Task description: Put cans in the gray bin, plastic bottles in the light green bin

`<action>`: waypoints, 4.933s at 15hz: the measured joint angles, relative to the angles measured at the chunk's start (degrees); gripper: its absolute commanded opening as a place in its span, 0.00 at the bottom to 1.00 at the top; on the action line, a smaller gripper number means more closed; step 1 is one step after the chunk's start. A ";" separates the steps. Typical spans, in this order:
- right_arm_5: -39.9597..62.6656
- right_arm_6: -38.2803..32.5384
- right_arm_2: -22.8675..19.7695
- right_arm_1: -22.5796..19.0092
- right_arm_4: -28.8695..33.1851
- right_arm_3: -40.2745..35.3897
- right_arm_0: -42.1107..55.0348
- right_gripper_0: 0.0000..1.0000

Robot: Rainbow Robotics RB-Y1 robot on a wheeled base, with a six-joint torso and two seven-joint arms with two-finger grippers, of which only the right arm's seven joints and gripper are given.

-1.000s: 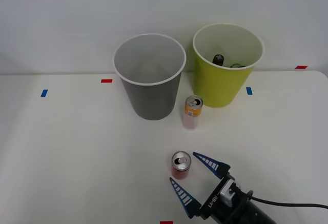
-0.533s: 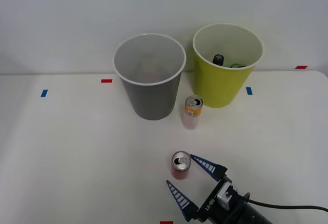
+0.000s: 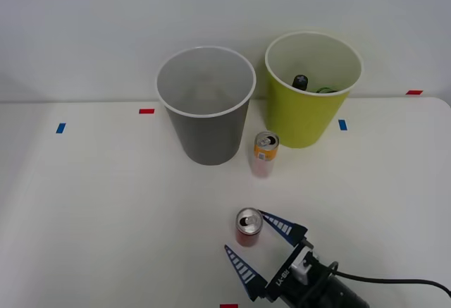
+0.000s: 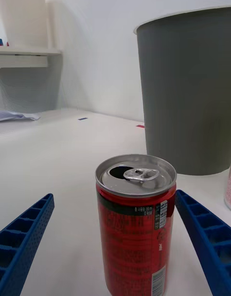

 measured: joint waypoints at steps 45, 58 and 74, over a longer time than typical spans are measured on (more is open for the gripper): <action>38.48 -5.59 -15.30 18.95 -11.62 -41.10 -5.08 0.00; 54.64 -0.68 -22.13 33.88 -3.65 -25.12 -21.80 0.00; 54.45 1.09 -25.48 33.89 0.87 -13.74 -33.21 0.00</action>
